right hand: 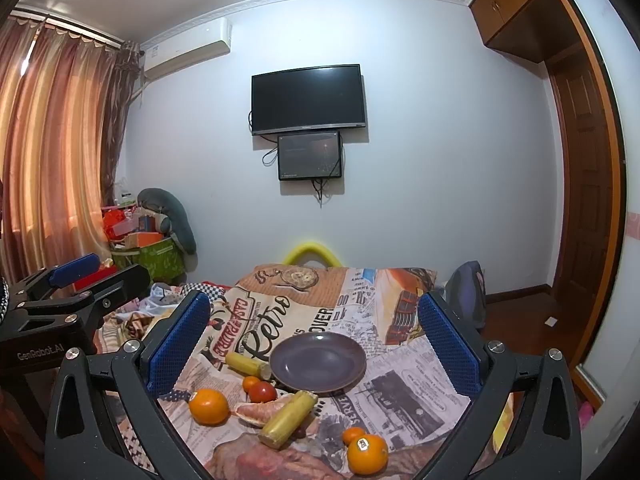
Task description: Organize fruits
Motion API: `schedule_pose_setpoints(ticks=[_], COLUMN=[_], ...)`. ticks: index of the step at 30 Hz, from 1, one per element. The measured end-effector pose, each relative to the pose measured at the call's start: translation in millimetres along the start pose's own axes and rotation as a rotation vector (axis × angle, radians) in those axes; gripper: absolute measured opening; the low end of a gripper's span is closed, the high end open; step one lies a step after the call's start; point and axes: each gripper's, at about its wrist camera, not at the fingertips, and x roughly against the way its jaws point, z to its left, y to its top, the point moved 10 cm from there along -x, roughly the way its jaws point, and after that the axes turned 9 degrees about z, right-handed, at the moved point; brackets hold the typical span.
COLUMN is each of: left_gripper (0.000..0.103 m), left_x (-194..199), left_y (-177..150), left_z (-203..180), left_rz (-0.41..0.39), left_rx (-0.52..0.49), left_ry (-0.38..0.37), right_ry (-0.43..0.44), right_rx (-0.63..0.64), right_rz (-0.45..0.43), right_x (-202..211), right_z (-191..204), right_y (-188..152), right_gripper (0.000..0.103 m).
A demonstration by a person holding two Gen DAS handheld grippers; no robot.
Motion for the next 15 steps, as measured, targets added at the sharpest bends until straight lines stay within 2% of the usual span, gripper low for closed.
schedule_pose_setpoints(ticks=[15], left_gripper=[0.103], left_x=[-0.5], left_y=[1.1], left_z=[-2.2], left_rz=[0.002], left_rx=[-0.005], left_ry=[-0.005], right_ry=[-0.001], right_rx=[-0.011], right_rz=[-0.001], right_x=[2.3], right_z=[-2.3], right_y=[0.2], right_gripper=[0.103])
